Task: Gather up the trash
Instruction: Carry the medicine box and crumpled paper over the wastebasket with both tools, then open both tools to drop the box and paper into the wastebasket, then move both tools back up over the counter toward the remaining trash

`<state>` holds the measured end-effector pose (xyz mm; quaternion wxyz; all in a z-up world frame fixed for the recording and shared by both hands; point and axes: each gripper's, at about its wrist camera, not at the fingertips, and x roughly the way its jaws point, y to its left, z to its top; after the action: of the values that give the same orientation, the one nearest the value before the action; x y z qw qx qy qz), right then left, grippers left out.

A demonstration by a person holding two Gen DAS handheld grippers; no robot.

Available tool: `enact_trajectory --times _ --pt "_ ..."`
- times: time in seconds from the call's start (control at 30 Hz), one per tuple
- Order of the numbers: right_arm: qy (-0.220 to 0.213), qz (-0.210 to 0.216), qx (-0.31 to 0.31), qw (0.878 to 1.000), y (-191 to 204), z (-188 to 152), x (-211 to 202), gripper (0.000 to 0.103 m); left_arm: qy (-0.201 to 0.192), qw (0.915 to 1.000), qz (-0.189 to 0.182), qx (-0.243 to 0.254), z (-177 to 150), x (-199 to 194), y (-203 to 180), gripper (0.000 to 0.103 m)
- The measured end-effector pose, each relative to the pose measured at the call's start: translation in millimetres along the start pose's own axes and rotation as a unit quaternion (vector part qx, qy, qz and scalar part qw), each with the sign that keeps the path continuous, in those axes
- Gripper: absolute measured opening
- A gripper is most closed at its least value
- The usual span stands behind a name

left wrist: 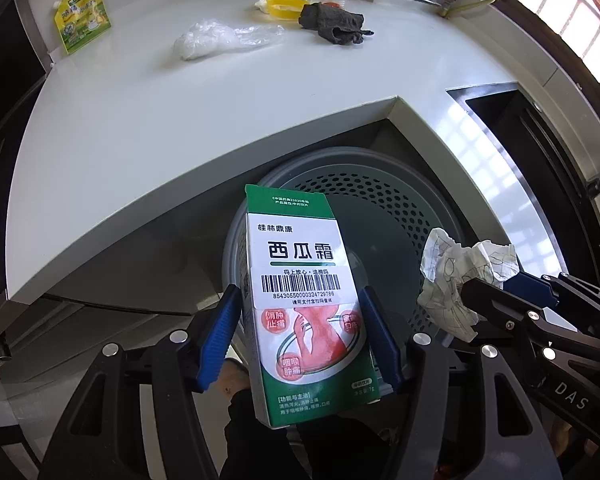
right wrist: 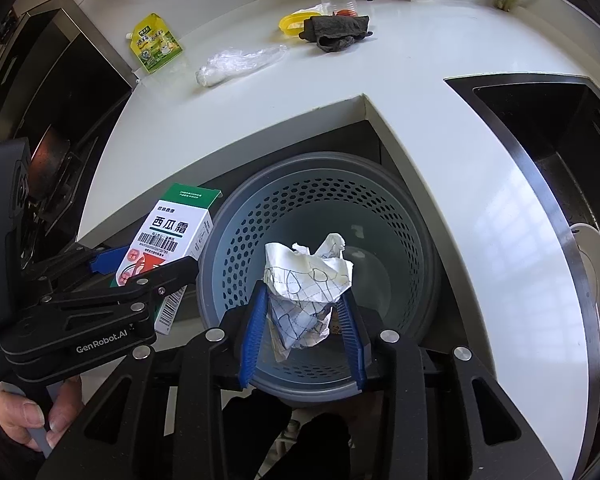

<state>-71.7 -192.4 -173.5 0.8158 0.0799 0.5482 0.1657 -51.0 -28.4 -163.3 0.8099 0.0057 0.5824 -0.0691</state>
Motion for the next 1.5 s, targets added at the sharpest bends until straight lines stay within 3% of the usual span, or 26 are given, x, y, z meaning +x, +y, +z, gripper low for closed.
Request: enact_trajectory --times 0.13,0.3,0.8,1.5 --pt "0.001 -0.001 0.000 1.000 0.0 0.5 -0.1 0.036 0.001 1.0000 -0.001 -0.005 0.4 -0.5 2.0 0.064" --pt "-0.008 -0.005 0.004 1.000 -2.4 1.2 -4.7 0.050 0.001 0.9999 0.001 -0.012 0.6 -2.3 4.2 0.070" --pt "-0.018 -0.001 0.007 1.000 -4.7 4.4 -15.3 0.052 -0.012 0.9998 0.004 -0.014 5.3 -12.0 2.8 0.071" --pt "-0.063 0.015 -0.009 0.998 -21.6 30.8 -58.0 0.061 -0.069 0.9966 0.015 -0.042 22.7 -53.4 -13.2 0.076"
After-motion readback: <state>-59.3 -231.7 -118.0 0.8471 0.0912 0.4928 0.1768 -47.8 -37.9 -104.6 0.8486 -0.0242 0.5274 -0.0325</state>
